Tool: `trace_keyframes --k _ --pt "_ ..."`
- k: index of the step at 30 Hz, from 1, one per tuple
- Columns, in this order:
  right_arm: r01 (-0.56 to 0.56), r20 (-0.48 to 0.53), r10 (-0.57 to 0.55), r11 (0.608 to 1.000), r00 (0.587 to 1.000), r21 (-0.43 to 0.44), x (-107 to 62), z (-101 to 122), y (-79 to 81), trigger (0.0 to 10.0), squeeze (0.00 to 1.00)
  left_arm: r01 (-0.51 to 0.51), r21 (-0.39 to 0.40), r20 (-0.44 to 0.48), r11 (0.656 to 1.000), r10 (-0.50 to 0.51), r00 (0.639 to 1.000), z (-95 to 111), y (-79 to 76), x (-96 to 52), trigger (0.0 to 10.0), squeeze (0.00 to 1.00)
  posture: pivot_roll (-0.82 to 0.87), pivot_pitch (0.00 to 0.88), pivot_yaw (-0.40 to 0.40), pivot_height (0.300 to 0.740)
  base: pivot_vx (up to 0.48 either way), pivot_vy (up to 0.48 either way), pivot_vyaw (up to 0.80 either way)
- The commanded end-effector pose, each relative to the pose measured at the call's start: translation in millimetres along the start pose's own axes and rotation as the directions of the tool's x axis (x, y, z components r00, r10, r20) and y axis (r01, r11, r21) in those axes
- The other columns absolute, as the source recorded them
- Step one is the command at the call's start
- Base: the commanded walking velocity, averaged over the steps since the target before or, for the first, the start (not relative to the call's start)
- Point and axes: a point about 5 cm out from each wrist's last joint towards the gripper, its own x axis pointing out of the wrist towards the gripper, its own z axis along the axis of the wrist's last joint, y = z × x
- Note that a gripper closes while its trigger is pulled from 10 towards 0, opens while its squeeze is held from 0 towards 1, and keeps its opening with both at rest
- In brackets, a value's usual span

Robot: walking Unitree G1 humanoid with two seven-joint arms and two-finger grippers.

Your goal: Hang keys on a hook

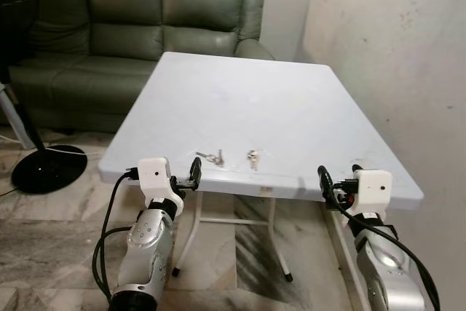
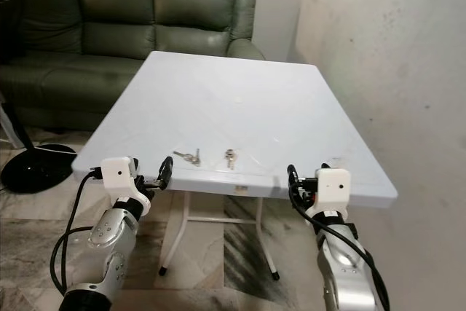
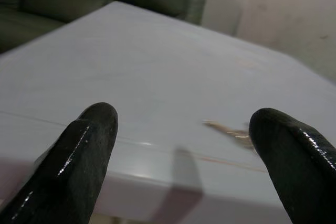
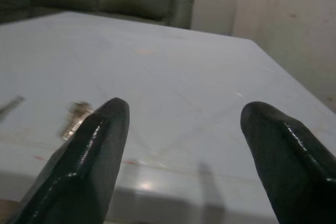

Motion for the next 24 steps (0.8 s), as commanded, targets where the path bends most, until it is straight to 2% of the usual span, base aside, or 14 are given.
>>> trace_keyframes --k 1,16,24 --pt "0.023 0.004 -0.023 1.0 1.0 -0.012 -1.3 2.8 -8.9 10.0 0.0 0.023 -0.012 0.007 1.0 -0.023 1.0 2.7 -8.1 2.9 10.0 0.0 0.0 0.038 -0.082 0.74 0.0 0.48 0.0" --pt "0.013 0.005 -0.013 1.0 1.0 -0.011 -1.1 3.4 -8.4 10.0 0.0 0.02 -0.014 0.004 1.0 -0.02 1.0 1.9 -8.8 3.0 10.0 0.0 0.0 0.029 -0.085 0.74 0.0 0.465 0.0" --pt "0.009 0.003 -0.009 1.0 1.0 -0.013 -1.0 3.4 -8.6 10.0 0.0 0.0 -0.03 -0.014 1.0 -0.001 1.0 -0.5 -9.6 3.4 10.0 0.0 0.0 0.024 -0.085 0.74 0.0 0.0 0.0"
